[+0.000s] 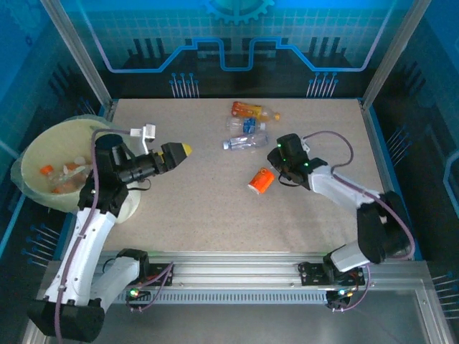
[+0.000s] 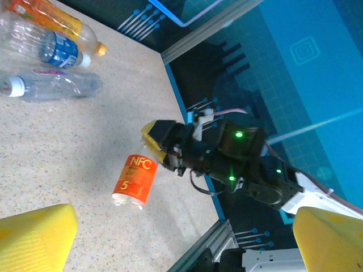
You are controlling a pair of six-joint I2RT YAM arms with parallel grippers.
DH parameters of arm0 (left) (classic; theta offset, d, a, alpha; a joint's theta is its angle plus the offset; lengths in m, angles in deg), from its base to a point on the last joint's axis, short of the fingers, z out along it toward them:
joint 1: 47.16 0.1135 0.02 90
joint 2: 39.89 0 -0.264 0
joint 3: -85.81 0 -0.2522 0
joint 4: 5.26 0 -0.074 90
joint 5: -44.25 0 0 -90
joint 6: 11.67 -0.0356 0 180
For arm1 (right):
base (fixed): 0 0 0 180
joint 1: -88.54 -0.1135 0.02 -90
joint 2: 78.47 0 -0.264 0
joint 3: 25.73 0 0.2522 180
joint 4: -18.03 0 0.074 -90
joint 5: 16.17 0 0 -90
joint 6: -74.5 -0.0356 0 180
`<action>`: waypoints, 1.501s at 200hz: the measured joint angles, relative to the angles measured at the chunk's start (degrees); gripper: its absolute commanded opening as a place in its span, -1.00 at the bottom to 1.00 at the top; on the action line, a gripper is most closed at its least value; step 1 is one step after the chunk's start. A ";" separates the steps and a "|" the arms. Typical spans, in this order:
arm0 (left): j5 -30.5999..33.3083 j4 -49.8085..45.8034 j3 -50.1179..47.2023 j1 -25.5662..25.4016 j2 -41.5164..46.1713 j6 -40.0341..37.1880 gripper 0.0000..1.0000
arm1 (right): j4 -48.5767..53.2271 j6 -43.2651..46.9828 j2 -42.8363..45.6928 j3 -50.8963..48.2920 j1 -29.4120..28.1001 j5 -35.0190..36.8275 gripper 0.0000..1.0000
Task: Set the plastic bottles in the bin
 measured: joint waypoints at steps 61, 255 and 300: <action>6.95 0.13 1.70 -12.83 -6.93 -3.80 0.98 | -3.93 9.92 16.96 -7.19 -0.48 -3.56 -0.52; -2.95 14.67 8.72 -30.34 -27.39 -10.49 0.73 | -15.74 17.79 21.31 1.25 -8.17 -19.56 -0.52; -2.75 16.00 8.70 -31.41 -28.72 -11.10 0.18 | -17.18 16.59 20.28 1.95 -9.09 -21.03 -0.42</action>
